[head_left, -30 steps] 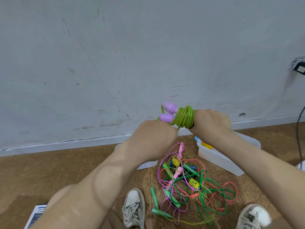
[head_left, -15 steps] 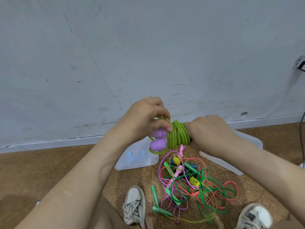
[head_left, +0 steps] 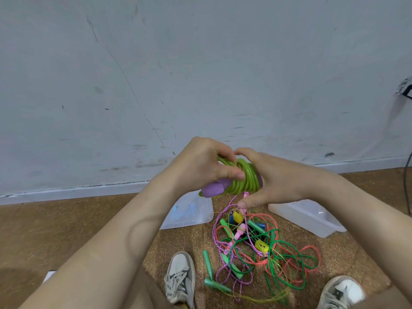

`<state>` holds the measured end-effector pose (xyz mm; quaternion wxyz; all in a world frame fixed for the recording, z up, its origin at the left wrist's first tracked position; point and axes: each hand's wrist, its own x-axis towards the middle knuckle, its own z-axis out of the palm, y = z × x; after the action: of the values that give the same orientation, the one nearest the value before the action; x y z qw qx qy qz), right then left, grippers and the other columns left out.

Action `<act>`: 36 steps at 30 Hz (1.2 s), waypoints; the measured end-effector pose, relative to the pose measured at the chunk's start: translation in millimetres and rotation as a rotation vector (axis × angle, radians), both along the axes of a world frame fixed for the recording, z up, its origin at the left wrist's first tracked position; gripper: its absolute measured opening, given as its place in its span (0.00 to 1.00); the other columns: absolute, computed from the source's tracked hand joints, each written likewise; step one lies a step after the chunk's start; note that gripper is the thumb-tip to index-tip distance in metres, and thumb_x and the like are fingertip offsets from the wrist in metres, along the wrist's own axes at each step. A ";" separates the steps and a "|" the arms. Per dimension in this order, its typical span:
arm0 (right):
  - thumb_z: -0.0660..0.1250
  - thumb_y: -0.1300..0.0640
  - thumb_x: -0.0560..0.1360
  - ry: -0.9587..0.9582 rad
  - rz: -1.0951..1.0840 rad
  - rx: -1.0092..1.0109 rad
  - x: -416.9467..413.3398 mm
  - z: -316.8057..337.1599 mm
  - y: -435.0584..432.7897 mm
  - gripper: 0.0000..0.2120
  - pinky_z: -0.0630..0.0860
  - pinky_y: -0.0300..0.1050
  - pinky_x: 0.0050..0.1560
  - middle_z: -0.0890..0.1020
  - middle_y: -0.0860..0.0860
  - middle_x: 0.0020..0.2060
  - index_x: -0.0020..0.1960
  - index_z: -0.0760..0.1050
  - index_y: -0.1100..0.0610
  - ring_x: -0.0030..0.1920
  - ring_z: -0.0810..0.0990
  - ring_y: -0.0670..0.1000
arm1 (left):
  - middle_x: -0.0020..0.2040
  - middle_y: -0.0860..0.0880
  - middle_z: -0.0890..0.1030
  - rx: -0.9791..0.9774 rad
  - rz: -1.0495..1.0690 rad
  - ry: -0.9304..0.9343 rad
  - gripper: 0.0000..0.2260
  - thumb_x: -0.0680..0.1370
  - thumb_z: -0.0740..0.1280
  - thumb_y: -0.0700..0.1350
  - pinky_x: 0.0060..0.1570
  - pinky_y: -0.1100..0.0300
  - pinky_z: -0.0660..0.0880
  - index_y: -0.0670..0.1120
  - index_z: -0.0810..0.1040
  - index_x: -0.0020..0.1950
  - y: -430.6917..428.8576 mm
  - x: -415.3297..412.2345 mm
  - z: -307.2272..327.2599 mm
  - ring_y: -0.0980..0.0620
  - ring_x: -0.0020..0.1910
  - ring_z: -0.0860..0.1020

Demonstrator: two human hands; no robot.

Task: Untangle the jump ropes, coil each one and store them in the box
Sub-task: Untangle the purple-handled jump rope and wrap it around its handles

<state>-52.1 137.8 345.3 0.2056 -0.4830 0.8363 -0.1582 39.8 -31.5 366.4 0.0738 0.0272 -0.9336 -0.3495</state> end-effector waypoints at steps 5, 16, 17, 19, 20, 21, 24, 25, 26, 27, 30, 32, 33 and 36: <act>0.75 0.30 0.57 -0.420 0.118 0.071 -27.3 4.7 7.8 0.39 0.76 0.50 0.50 0.82 0.47 0.42 0.61 0.72 0.48 0.42 0.81 0.47 | 0.37 0.52 0.81 -0.260 -0.297 0.162 0.09 0.69 0.74 0.53 0.38 0.54 0.73 0.48 0.83 0.41 17.6 8.0 2.5 0.55 0.37 0.77; 0.63 0.27 0.65 -1.367 -0.202 -0.135 -16.9 -30.6 0.9 0.33 0.67 0.34 0.21 0.77 0.57 0.32 0.44 0.77 0.59 0.21 0.72 0.47 | 0.44 0.53 0.82 -0.569 -0.401 0.354 0.10 0.70 0.71 0.52 0.42 0.54 0.75 0.46 0.83 0.42 -1.7 8.1 2.0 0.49 0.46 0.76; 0.62 0.31 0.67 -1.334 -0.275 -0.211 -12.5 -28.2 -2.9 0.29 0.60 0.32 0.20 0.74 0.55 0.31 0.41 0.77 0.58 0.20 0.67 0.44 | 0.44 0.52 0.82 -0.603 -0.350 0.345 0.10 0.69 0.72 0.52 0.41 0.55 0.75 0.46 0.83 0.41 -7.2 6.1 1.0 0.48 0.46 0.74; 0.61 0.35 0.69 -1.229 -0.372 -0.341 -5.6 -23.2 -10.1 0.23 0.52 0.31 0.22 0.73 0.53 0.30 0.40 0.75 0.56 0.20 0.60 0.43 | 0.41 0.49 0.79 -0.668 -0.258 0.324 0.10 0.67 0.71 0.52 0.37 0.58 0.72 0.46 0.84 0.39 -9.6 4.4 2.7 0.46 0.42 0.75; 0.61 0.38 0.72 -1.156 -0.396 -0.396 -2.8 -20.5 -12.6 0.20 0.51 0.31 0.23 0.73 0.54 0.30 0.42 0.73 0.56 0.20 0.59 0.44 | 0.39 0.48 0.79 -0.688 -0.214 0.298 0.09 0.69 0.71 0.52 0.36 0.59 0.71 0.47 0.84 0.40 -8.8 4.7 5.0 0.45 0.40 0.77; 0.61 0.42 0.75 -1.076 -0.419 -0.448 -0.5 -18.9 -14.8 0.17 0.52 0.31 0.23 0.74 0.54 0.30 0.44 0.72 0.56 0.20 0.59 0.45 | 0.40 0.48 0.80 -0.698 -0.170 0.259 0.09 0.71 0.70 0.53 0.37 0.58 0.70 0.48 0.83 0.43 -8.3 5.2 7.4 0.44 0.41 0.78; 0.62 0.50 0.78 -0.871 -0.472 -0.568 7.2 -15.7 -19.5 0.08 0.56 0.32 0.24 0.76 0.55 0.29 0.47 0.71 0.54 0.21 0.60 0.47 | 0.43 0.50 0.83 -0.551 -0.030 0.151 0.09 0.73 0.71 0.53 0.45 0.54 0.73 0.51 0.83 0.50 -11.6 9.8 6.8 0.48 0.45 0.79; 0.63 0.51 0.78 -0.834 -0.481 -0.597 9.5 -14.8 -21.1 0.06 0.57 0.32 0.24 0.76 0.54 0.28 0.47 0.72 0.54 0.20 0.61 0.47 | 0.43 0.51 0.84 -0.451 0.017 0.143 0.09 0.72 0.74 0.51 0.46 0.55 0.74 0.51 0.83 0.49 -12.9 11.9 5.8 0.50 0.45 0.80; 0.64 0.52 0.78 -0.810 -0.489 -0.626 11.0 -14.4 -22.3 0.05 0.57 0.33 0.24 0.77 0.54 0.28 0.47 0.72 0.54 0.19 0.62 0.47 | 0.41 0.52 0.84 -0.341 0.061 0.139 0.09 0.70 0.76 0.49 0.47 0.56 0.75 0.50 0.83 0.47 -13.5 13.0 5.1 0.52 0.44 0.81; 0.64 0.53 0.78 -0.792 -0.497 -0.649 12.4 -14.1 -23.1 0.05 0.57 0.33 0.24 0.77 0.53 0.28 0.48 0.72 0.54 0.19 0.63 0.46 | 0.40 0.53 0.84 -0.241 0.098 0.122 0.08 0.68 0.77 0.47 0.47 0.58 0.76 0.50 0.82 0.45 -14.5 12.9 4.4 0.55 0.43 0.81; 0.66 0.54 0.77 -0.779 -0.512 -0.692 17.8 -12.3 -24.6 0.05 0.57 0.34 0.24 0.76 0.53 0.28 0.49 0.71 0.54 0.18 0.65 0.43 | 0.35 0.55 0.81 0.035 0.180 0.055 0.11 0.65 0.79 0.43 0.44 0.60 0.77 0.52 0.78 0.38 -17.0 11.5 2.5 0.58 0.36 0.79; 0.66 0.55 0.78 -0.790 -0.507 -0.725 22.9 -11.3 -25.5 0.05 0.58 0.33 0.23 0.76 0.54 0.30 0.50 0.70 0.55 0.18 0.67 0.41 | 0.33 0.53 0.80 0.222 0.179 0.036 0.12 0.65 0.79 0.40 0.40 0.61 0.76 0.49 0.78 0.38 -18.1 11.4 4.8 0.57 0.33 0.77; 0.66 0.55 0.78 -0.799 -0.504 -0.741 25.2 -10.7 -26.0 0.06 0.58 0.33 0.23 0.76 0.54 0.31 0.50 0.70 0.55 0.18 0.67 0.41 | 0.33 0.53 0.79 0.306 0.162 0.030 0.12 0.65 0.79 0.38 0.38 0.63 0.75 0.48 0.78 0.38 -18.6 11.9 6.2 0.57 0.33 0.76; 0.66 0.55 0.78 -0.810 -0.504 -0.766 26.7 -8.7 -27.2 0.06 0.58 0.32 0.23 0.76 0.55 0.32 0.50 0.70 0.54 0.18 0.67 0.40 | 0.32 0.51 0.76 0.462 0.103 0.010 0.12 0.62 0.79 0.38 0.33 0.66 0.72 0.46 0.79 0.40 -21.2 13.1 8.8 0.56 0.32 0.73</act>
<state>-25.5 110.6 336.6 0.2750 -0.2112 0.6639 -0.6626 52.9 -52.7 375.3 0.0881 0.0893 -0.8259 -0.5497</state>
